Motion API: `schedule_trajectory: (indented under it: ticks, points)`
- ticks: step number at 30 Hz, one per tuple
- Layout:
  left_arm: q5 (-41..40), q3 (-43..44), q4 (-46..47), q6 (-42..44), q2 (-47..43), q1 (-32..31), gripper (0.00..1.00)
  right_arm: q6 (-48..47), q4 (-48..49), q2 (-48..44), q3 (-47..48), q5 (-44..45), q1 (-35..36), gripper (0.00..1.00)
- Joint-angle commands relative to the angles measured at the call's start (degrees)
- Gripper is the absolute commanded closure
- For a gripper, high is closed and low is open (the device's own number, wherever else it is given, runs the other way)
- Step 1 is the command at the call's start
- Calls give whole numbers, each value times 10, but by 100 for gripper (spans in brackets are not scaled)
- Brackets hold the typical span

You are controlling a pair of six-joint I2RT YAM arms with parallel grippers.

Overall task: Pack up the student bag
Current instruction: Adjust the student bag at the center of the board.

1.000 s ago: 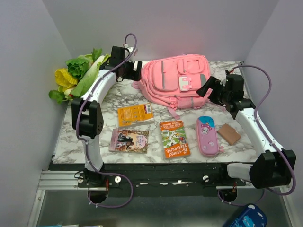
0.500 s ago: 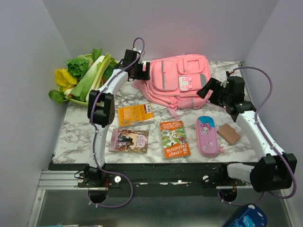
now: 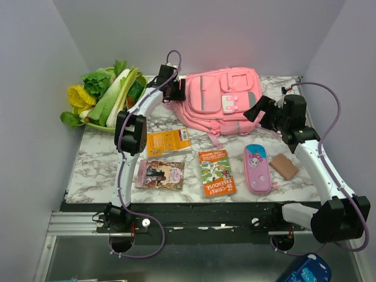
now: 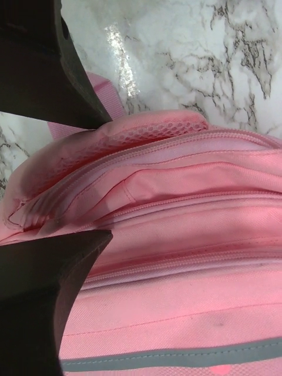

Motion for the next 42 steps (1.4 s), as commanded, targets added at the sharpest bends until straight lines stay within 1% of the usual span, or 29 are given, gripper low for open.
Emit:
schedule_trajectory:
  ticks: [1, 2, 3, 4, 5, 6, 9, 11, 12, 13, 14, 16, 20, 26, 28, 29, 31, 32, 33, 36, 39, 42]
  points:
    - [-12, 23, -10, -12, 28, -5, 42, 2, 15, -3, 0, -28, -2, 0]
    - [-10, 24, -10, -18, 30, -5, 68, 1, 16, -3, 0, -31, -3, 0]
    - [-7, 24, -11, -20, 28, -5, 78, 2, 15, -3, 0, -32, -3, 0]
    - [-2, 24, -10, -22, 26, -6, 85, 1, 15, -5, 0, -32, -3, 0]
    - [2, 24, -9, -24, 17, -6, 98, 0, 15, -5, 0, -31, -2, 0]
    - [7, 22, -8, -29, 11, -7, 100, 0, 15, -5, 0, -30, -2, 0]
    - [21, 4, 5, -44, -26, -6, 100, 1, 16, -6, -12, -27, -2, 0]
    - [32, -17, 31, -54, -67, -6, 100, 4, 16, -6, -28, -14, -2, 0]
    - [39, -42, 44, -64, -82, -6, 100, 11, 16, -2, -46, -11, -2, 0]
    - [50, -56, 71, -79, -99, -6, 100, 16, 17, 2, -56, -8, -2, 0]
    - [55, -70, 84, -89, -130, -6, 100, 24, 17, 8, -65, -5, -2, 0]
    - [80, -103, 118, -111, -159, -7, 100, 44, 26, 34, -90, -7, -2, 0]
    - [121, -114, 129, -134, -221, -8, 100, 57, 37, 100, -92, -23, -2, 0]
    - [148, -151, 150, -152, -301, -20, 100, 60, 48, 167, -59, -35, 3, 0]
    - [157, -178, 160, -163, -325, -21, 100, 64, 43, 182, -51, -37, 6, 1]
    - [160, -192, 164, -165, -351, -22, 100, 66, 41, 200, -48, -40, 6, 1]
    - [168, -242, 177, -172, -382, -22, 100, 73, 36, 225, -32, -42, 6, 2]
    - [169, -262, 181, -172, -414, -22, 100, 75, 34, 248, -26, -42, 5, 2]
    - [170, -303, 185, -172, -430, -23, 100, 81, 33, 262, -13, -44, 6, 2]
    - [176, -365, 171, -160, -478, -23, 100, 90, 26, 311, 11, -47, 6, 4]
    - [170, -422, 157, -136, -518, -23, 100, 97, 19, 340, 42, -34, 9, 5]
    - [164, -467, 135, -111, -552, -24, 100, 102, 17, 343, 67, -16, 9, 5]
